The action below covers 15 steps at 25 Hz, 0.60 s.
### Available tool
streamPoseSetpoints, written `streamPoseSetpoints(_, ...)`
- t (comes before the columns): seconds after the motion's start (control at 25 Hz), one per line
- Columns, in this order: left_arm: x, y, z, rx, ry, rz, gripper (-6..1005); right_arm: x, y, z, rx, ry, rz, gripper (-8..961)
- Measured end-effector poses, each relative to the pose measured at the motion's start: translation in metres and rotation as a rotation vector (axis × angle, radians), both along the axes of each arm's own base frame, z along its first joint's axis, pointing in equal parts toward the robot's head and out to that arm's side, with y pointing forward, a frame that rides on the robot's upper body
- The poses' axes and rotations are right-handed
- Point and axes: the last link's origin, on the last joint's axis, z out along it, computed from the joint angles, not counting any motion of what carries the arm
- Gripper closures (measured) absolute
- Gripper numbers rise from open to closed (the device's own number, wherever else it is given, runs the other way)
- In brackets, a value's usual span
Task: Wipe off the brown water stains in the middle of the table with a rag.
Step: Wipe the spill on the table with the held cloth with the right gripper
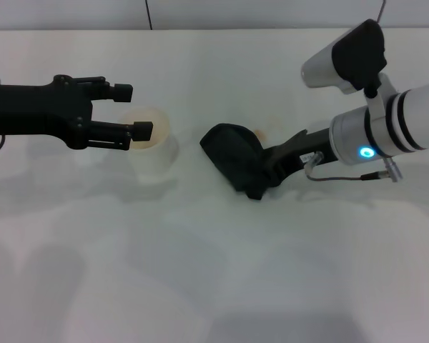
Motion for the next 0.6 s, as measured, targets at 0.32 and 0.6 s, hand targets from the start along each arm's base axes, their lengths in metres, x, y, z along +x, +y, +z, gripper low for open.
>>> streamPoseSetpoints(0.32, 0.0, 0.0, 0.0, 0.0, -0.001, 0.0, 124, -0.01, -0.01, -0.004, -0.08, -0.012, 0.038, 881)
streamPoseSetpoints(0.6, 0.001, 0.001, 0.0, 0.005, -0.005, -0.003, 124, -0.013, -0.018, -0.006, -0.155, -0.023, 0.047, 881)
